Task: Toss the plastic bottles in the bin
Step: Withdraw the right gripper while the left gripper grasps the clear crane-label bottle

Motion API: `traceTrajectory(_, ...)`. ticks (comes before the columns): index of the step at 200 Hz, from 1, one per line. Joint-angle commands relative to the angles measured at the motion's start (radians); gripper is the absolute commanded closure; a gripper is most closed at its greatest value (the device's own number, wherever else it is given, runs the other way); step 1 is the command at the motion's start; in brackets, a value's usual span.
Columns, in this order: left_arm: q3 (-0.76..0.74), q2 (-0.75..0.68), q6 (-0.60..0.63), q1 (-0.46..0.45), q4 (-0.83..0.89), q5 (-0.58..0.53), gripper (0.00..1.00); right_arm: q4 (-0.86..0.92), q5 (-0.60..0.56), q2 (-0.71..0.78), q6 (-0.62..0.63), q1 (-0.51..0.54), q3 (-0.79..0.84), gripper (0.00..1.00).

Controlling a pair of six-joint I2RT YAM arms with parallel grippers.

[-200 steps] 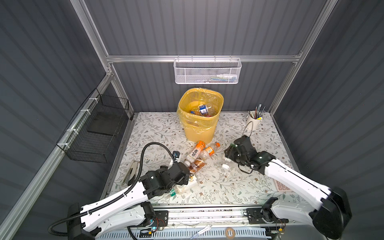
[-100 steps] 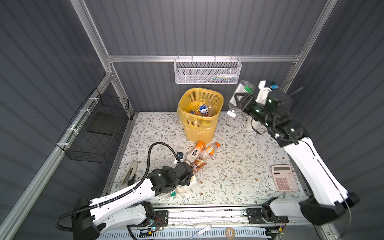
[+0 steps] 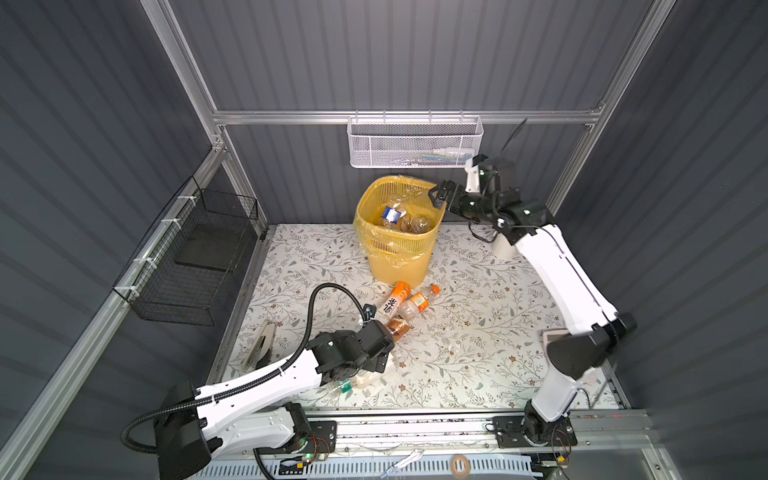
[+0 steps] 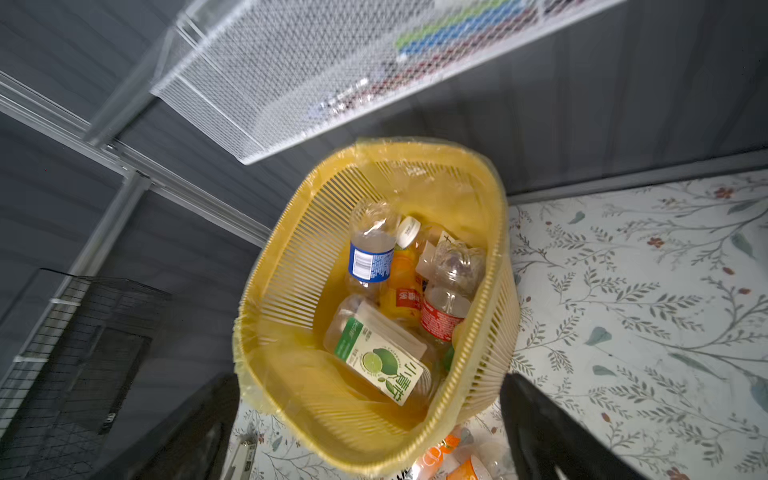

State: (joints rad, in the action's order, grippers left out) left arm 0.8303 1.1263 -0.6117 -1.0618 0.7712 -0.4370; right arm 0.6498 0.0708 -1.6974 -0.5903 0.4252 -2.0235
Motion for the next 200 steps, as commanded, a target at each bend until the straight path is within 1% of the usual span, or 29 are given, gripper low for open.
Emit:
traceTrajectory(1, 0.036, 0.041, 0.048, -0.004, 0.02, 0.078, 0.0, -0.127, -0.037, 0.171, -0.011, -0.034, 0.188, 0.01)
traceTrajectory(27, 0.049, 0.087, 0.078, -0.004, 0.051, 0.137, 0.01, -0.226, -0.076, 0.371, -0.053, -0.069, 0.511, 0.01)
traceTrajectory(47, 0.053, 0.112, 0.093, -0.004, 0.074, 0.177, 0.01, -0.256, -0.071, 0.504, -0.106, -0.113, 0.737, 0.01)
traceTrajectory(55, 0.053, 0.124, 0.095, -0.004, 0.081, 0.191, 0.02, -0.287, -0.064, 0.548, -0.125, -0.131, 0.809, 0.01)
traceTrajectory(77, 0.047, 0.147, 0.108, -0.004, 0.073, 0.216, 0.03, -0.269, -0.068, 0.654, -0.143, -0.165, 0.952, 0.01)
traceTrajectory(101, 0.036, 0.173, 0.126, -0.004, 0.058, 0.223, 0.02, -0.232, -0.075, 0.725, -0.154, -0.187, 1.052, 0.01)
traceTrajectory(131, 0.019, 0.208, 0.157, -0.004, 0.013, 0.257, 0.01, -0.218, -0.076, 0.778, -0.171, -0.203, 1.132, 0.01)
traceTrajectory(200, -0.008, 0.253, 0.176, -0.004, -0.066, 0.311, 0.03, -0.221, -0.059, 0.803, -0.195, -0.221, 1.187, 0.01)
